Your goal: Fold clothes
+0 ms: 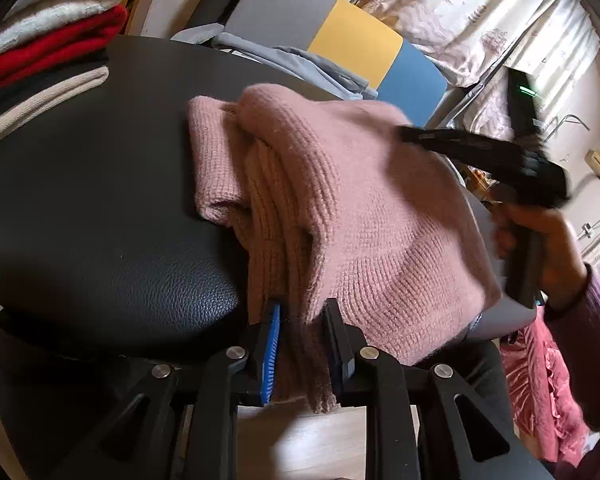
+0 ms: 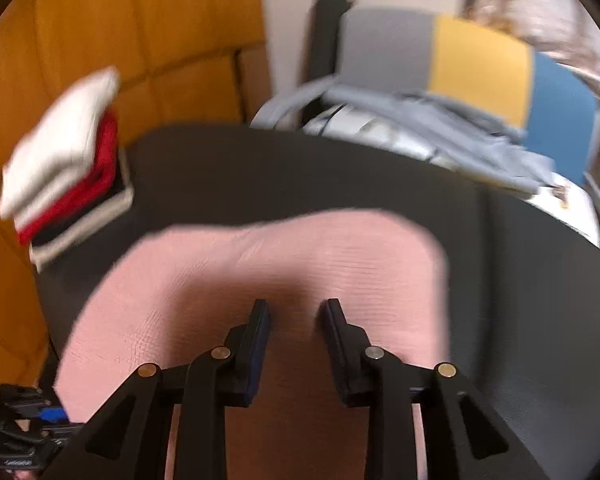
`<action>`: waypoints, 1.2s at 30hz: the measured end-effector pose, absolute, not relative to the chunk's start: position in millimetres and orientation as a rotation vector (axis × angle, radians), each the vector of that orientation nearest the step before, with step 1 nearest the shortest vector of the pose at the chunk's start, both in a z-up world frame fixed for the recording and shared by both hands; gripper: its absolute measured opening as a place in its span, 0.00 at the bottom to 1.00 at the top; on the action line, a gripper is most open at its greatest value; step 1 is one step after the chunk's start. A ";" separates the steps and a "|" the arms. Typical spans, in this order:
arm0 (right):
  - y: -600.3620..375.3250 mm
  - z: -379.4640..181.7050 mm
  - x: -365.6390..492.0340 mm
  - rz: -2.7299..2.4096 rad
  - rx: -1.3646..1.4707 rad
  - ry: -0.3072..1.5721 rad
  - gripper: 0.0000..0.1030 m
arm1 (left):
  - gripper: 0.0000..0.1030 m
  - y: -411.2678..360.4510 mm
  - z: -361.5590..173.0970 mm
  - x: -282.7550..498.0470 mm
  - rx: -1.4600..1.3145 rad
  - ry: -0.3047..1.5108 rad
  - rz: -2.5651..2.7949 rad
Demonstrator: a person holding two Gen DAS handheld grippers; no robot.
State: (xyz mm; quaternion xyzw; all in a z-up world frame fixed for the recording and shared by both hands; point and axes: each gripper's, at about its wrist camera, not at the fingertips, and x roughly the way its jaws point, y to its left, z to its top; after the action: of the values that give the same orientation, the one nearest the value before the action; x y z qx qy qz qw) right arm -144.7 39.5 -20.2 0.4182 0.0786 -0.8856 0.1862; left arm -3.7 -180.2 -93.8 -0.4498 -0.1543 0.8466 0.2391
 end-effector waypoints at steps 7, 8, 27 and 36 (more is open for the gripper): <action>4.0 -42.4 -135.2 -2.489 1.080 0.392 0.33 | 0.25 -216.1 -72.8 3.4 -1.235 -0.530 2.396; 9.4 -41.5 -136.4 -2.486 1.070 0.343 0.33 | 0.26 -223.9 -61.9 4.6 -1.195 -0.533 2.466; 84.0 10.5 -123.6 -2.641 1.012 0.050 0.21 | 0.44 -128.8 -48.5 -93.7 -1.167 -0.015 2.629; 37.6 -25.1 -150.1 -2.526 1.126 0.325 0.20 | 0.45 -153.4 -79.8 -73.3 -1.158 0.086 2.717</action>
State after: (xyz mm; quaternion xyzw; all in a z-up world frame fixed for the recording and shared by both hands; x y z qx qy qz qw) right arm -150.1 37.6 -25.1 0.3980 0.1150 -0.8927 0.1775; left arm -73.3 -153.4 -79.8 -0.3902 0.0290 0.9156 0.0931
